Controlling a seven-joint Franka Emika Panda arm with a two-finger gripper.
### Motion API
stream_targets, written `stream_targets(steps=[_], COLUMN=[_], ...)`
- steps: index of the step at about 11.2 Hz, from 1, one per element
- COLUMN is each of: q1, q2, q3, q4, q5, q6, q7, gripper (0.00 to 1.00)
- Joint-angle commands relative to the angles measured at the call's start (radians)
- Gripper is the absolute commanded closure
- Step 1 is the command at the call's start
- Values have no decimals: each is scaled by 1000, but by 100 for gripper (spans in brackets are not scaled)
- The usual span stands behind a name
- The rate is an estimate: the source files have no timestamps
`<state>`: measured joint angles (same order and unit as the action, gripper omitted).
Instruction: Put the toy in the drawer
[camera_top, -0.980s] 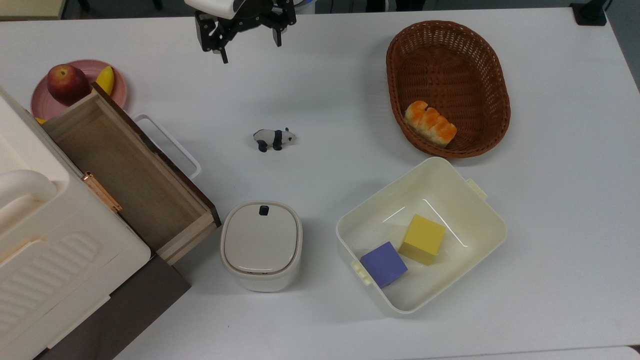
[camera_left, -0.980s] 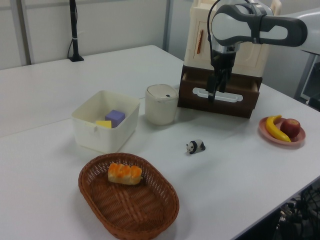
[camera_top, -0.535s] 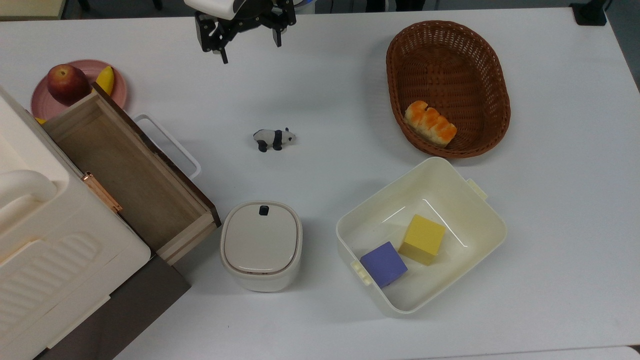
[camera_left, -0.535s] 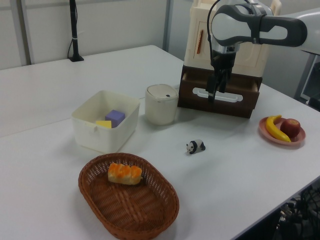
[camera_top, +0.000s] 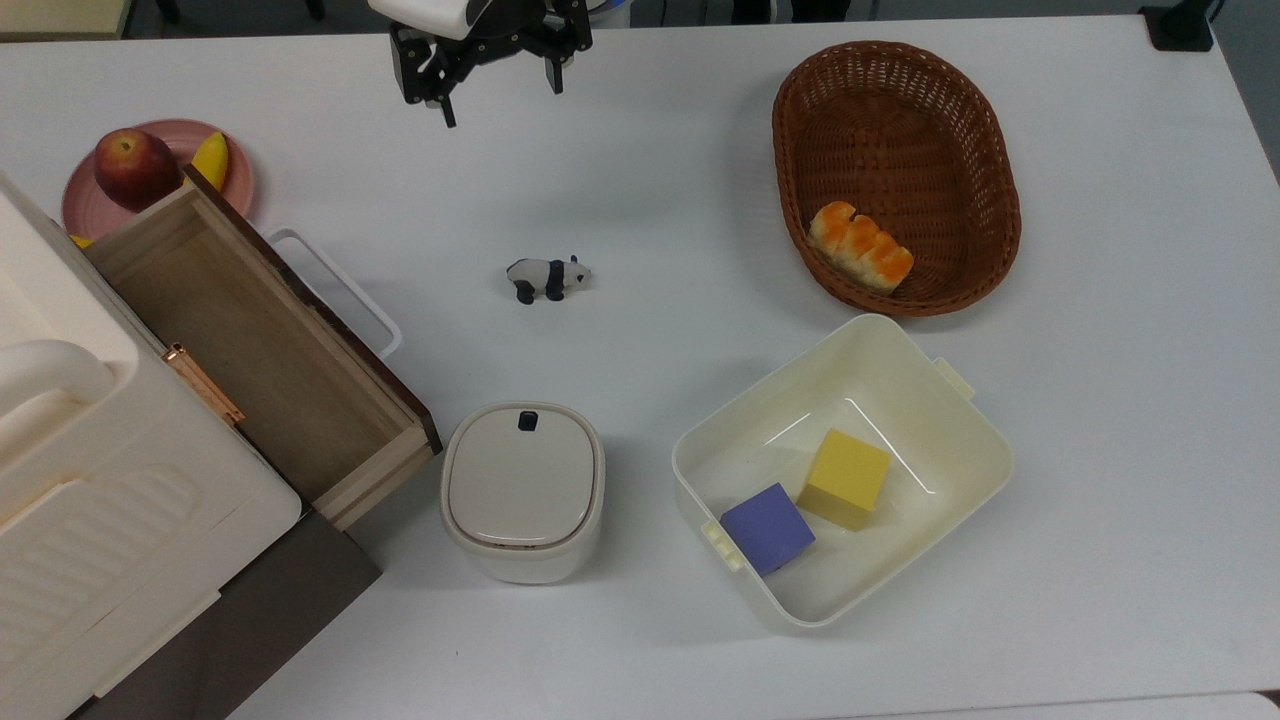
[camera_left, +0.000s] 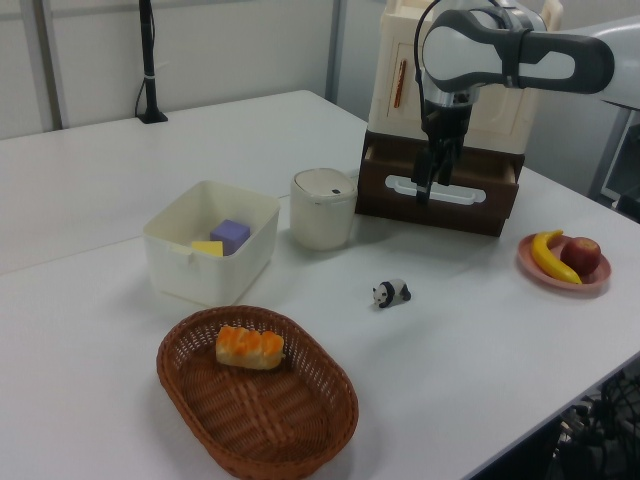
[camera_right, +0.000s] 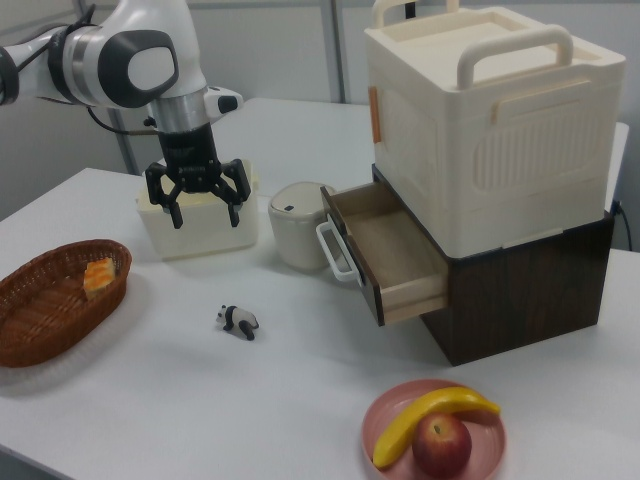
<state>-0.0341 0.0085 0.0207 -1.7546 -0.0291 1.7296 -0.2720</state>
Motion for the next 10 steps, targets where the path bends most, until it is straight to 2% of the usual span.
stream_targets(steps=[1,5,6,8,10], q1=[-26,-24,-24,-36,-47], q2=[31,28,30,31,34], q3=[33,44,45,51,51], q4=[-146,-92,-94,-120,-128], q5=[-138,-98,-101,-114,-115], q6=[170,88,88,88,99], q7=[-459,-262,-280,-533,-596], gripper=[0,0,0,2,2])
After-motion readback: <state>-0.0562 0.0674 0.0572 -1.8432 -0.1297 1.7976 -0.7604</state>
